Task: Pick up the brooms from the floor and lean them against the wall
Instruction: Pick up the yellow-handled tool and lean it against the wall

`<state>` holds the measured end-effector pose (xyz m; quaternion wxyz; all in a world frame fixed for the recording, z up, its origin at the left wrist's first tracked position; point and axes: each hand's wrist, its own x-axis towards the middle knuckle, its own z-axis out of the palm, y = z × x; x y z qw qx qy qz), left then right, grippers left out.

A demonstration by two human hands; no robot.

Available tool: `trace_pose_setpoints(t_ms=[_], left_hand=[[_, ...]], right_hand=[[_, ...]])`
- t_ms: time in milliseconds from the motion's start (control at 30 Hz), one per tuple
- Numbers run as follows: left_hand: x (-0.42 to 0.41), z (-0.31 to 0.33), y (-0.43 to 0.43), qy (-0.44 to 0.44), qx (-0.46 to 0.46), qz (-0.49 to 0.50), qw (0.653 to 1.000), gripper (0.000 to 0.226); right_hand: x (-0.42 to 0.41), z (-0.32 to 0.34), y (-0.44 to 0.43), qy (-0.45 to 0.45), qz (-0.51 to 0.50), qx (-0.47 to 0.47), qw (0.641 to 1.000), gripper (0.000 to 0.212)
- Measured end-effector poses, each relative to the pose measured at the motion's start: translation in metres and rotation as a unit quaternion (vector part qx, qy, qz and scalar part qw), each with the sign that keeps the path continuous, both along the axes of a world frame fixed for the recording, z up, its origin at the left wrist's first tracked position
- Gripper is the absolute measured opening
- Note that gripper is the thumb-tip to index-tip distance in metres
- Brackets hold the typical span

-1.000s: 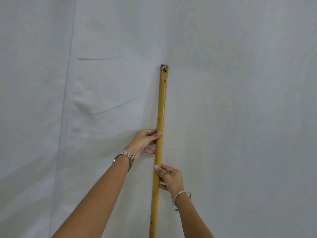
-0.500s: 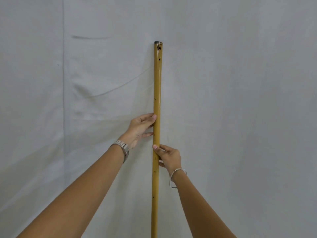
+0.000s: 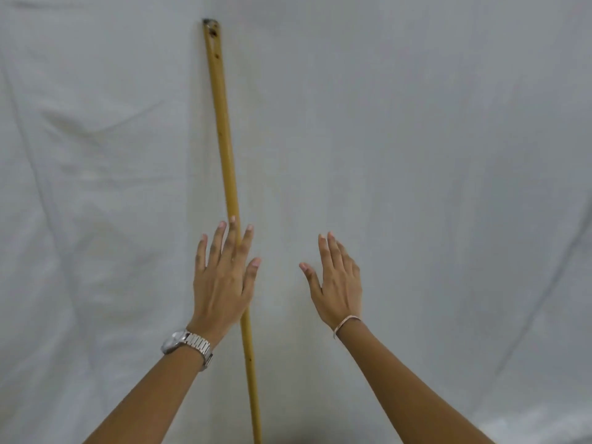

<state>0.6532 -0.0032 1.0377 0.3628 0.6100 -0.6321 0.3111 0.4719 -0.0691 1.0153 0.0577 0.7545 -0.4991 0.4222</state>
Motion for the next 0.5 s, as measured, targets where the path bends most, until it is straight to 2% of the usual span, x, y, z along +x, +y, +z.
trace_pose_setpoints(t_ms=[100,267,500], left_hand=[[-0.054,-0.024,0.004,-0.045,0.034,-0.020,0.998,0.055],[-0.153,-0.072,0.011,-0.017,0.117,-0.060,0.991,0.057],[-0.300,-0.159,0.023,-0.033,0.228,-0.133,0.964,0.063]], right_hand=[[-0.051,-0.023,0.012,0.038,-0.051,0.026,0.998,0.071],[-0.140,-0.065,0.039,0.087,-0.109,0.065,0.988,0.070],[-0.308,-0.145,0.076,0.155,-0.191,0.137,0.960,0.063]])
